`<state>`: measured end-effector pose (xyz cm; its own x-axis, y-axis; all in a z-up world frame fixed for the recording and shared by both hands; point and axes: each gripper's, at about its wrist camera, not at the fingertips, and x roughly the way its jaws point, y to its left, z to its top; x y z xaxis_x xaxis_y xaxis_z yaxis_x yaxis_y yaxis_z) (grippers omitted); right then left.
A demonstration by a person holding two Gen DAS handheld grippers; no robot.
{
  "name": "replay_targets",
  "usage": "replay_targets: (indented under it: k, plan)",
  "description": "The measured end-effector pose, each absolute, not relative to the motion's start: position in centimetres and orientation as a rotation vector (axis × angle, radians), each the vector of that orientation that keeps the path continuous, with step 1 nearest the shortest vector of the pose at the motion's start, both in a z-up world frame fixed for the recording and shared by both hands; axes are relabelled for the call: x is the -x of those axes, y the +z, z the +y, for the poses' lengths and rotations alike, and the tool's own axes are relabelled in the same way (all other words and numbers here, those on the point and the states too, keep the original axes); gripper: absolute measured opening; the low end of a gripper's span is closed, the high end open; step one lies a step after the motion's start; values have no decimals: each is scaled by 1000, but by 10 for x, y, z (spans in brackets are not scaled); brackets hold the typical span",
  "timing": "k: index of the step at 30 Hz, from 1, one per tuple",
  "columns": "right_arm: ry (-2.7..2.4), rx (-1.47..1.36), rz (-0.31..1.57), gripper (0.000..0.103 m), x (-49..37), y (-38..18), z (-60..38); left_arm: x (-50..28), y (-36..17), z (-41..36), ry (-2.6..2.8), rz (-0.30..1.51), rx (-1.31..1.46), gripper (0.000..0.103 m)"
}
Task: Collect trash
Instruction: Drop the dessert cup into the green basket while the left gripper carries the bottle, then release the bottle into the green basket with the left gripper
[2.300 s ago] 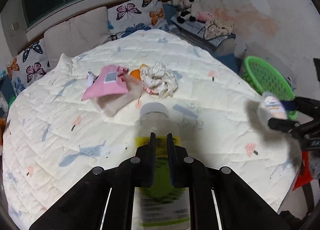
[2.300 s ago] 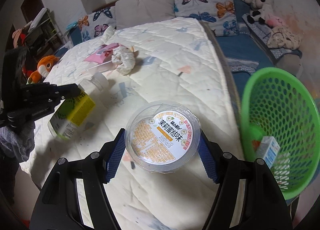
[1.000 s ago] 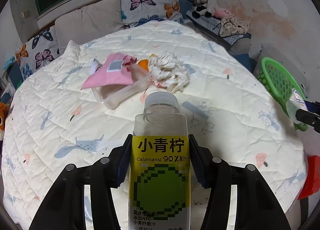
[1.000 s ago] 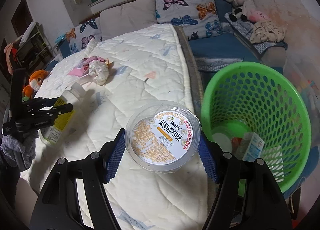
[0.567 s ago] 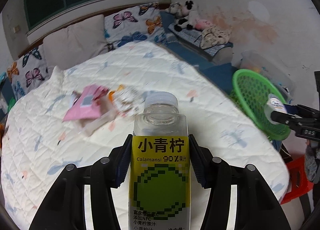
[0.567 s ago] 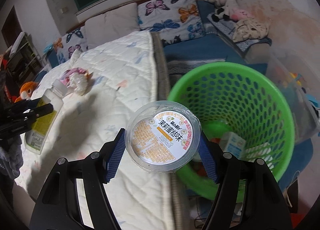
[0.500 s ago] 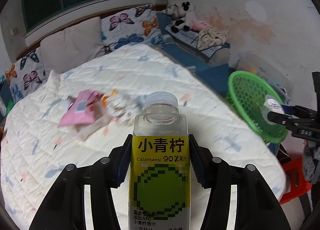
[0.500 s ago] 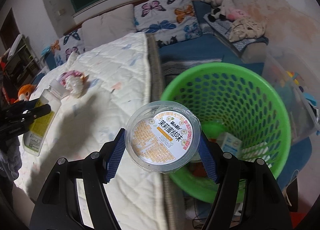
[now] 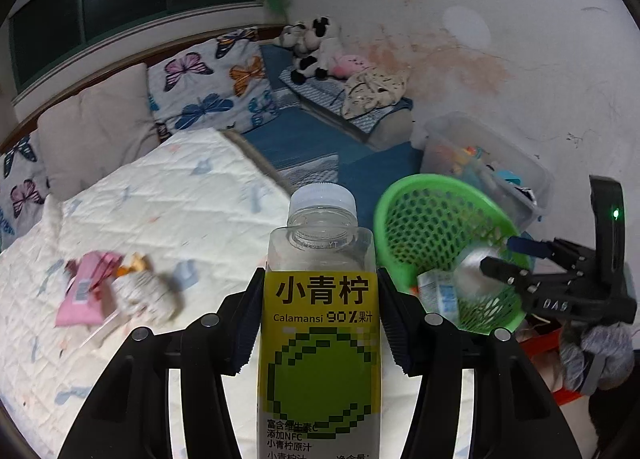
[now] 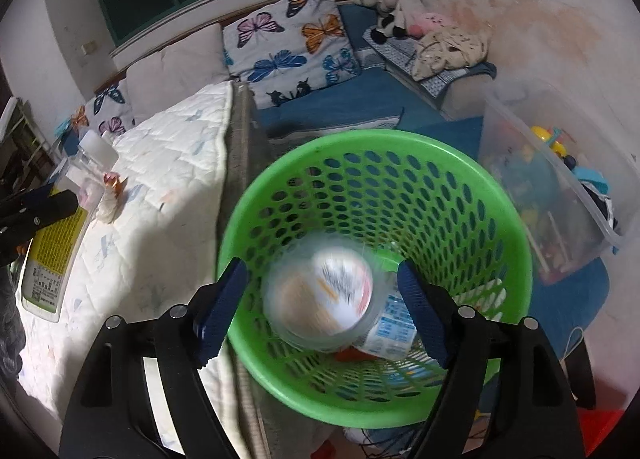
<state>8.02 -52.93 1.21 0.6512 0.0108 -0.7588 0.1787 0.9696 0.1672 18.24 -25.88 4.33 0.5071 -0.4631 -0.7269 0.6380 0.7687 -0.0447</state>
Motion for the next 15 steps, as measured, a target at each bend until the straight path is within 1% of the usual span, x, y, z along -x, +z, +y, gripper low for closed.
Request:
replay_targets:
  k: [8,15]
  plan:
    - [-136,-241,835,78,-63,14,-552,-180,43,-318,-734,789,-256,52]
    - [-178,-274,795,79,-41,16,-575,-181,31,-357,-770,822,-255,52]
